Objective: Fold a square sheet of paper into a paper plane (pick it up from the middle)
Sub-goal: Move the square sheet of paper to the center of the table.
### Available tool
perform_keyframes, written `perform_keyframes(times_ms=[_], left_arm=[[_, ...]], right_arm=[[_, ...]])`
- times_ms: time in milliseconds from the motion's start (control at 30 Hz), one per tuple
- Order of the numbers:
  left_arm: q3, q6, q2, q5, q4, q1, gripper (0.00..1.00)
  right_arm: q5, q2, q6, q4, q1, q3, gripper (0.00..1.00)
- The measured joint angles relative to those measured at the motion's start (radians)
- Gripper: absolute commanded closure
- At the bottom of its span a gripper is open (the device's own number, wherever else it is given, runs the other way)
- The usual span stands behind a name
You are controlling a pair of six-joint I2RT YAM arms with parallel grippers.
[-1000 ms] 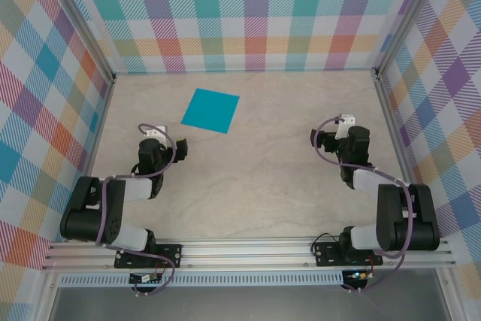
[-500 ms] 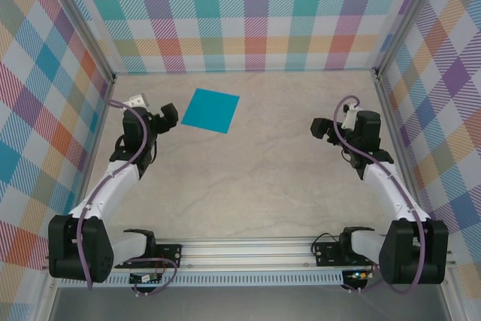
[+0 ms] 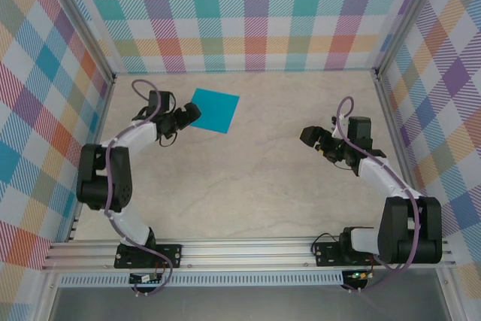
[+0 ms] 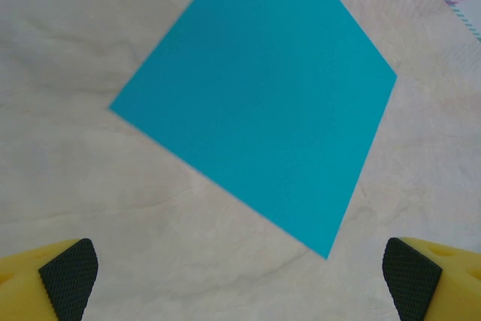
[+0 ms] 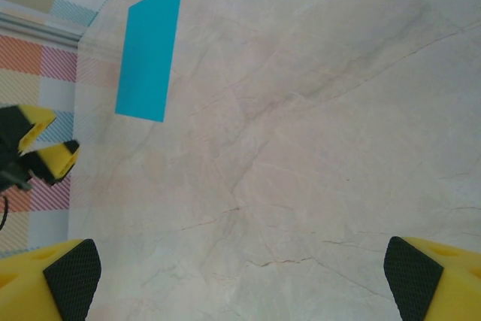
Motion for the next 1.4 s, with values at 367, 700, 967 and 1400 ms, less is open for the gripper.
perform_keyframes(times_ms=[367,700,967,1400], left_arm=[[0.441,0.034,0.396,0.059,-0.150,-0.084,0.00],[0.633,0.047,0.522,0.059,-0.257,-0.085,0.00],[0.446,0.000,0.428,0.059,-0.133,-0.103,0.00],[-0.078,-0.354,0.121,-0.054,0.200,-0.347,0.00]], right_arm=[[-0.080,0.057,0.002,-0.001,0.014,0.017,0.00],[-0.083,0.130,0.021,0.006,0.042,0.038,0.00],[-0.070,0.148,0.025,-0.010,0.097,0.056,0.00],[0.055,0.078,0.078,-0.090,0.244,0.037,0.02]])
